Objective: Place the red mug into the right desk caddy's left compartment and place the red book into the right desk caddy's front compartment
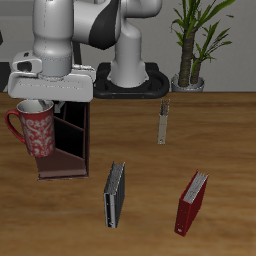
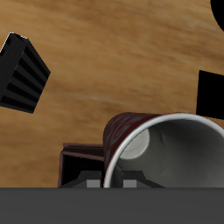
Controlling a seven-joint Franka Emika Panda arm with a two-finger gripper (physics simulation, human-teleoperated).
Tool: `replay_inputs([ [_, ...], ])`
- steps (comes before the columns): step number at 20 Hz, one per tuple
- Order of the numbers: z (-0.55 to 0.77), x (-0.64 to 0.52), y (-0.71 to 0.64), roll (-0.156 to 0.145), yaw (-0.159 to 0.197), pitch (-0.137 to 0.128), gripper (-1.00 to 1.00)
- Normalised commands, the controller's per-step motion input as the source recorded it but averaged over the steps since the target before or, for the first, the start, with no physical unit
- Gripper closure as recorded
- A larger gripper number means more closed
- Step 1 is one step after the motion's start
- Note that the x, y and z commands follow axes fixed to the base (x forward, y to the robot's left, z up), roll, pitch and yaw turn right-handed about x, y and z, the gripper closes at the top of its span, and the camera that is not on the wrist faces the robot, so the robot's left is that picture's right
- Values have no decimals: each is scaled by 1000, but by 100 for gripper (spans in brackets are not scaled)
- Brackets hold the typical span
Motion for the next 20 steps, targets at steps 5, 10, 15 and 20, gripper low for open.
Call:
replay_inputs([
  [5,349,-425,-60,27,-13,-51,100],
  [10,257,-422,49,49,13,-39,100],
  [15,91,-268,-8,-18,-11,-8,100],
  [20,15,-167,-85,-48,15,-11,100],
])
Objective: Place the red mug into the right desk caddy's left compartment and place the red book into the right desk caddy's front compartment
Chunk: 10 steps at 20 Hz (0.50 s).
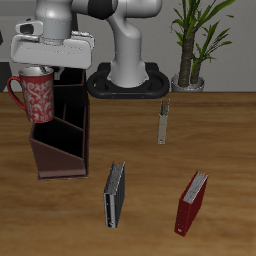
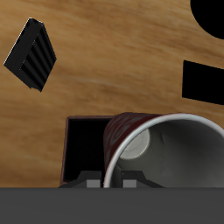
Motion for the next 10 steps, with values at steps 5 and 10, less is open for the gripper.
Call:
replay_inputs([
  [5,-97,-236,149,-105,40,-14,100],
  [10,-66,-151,351,-23,-26,4,100],
])
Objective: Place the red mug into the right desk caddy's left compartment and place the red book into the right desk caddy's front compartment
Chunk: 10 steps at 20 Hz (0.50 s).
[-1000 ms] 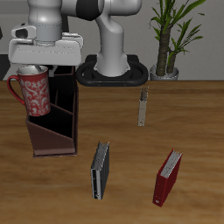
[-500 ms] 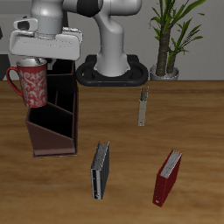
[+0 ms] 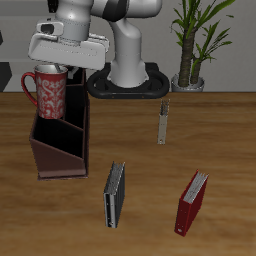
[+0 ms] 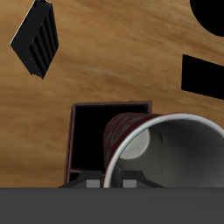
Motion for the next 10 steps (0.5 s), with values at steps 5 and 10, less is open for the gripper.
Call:
replay_inputs([
  [5,-51,-145,506,17,8,-10,100],
  [10,-72,69,158,26,-34,19,100],
])
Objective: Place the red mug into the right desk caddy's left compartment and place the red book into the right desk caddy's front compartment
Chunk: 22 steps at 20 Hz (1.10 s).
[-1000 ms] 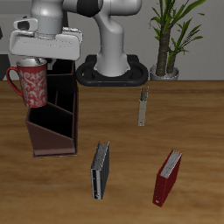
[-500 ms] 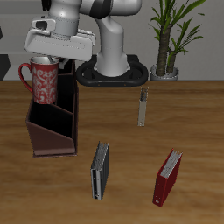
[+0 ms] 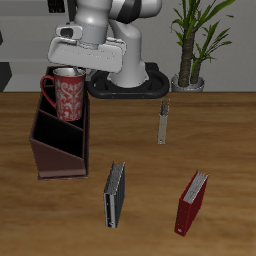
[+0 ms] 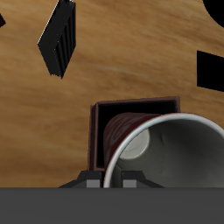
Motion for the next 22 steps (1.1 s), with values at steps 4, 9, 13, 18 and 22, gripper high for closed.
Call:
replay_inputs([
  [4,-143,100,-70,-6,-29,25,100],
  [9,-180,52,-103,-24,-34,16,100],
  [13,-190,3,49,9,-7,18,100],
  [18,-173,16,47,11,-17,17,100],
  [22,-69,32,-62,4,-47,13,100],
])
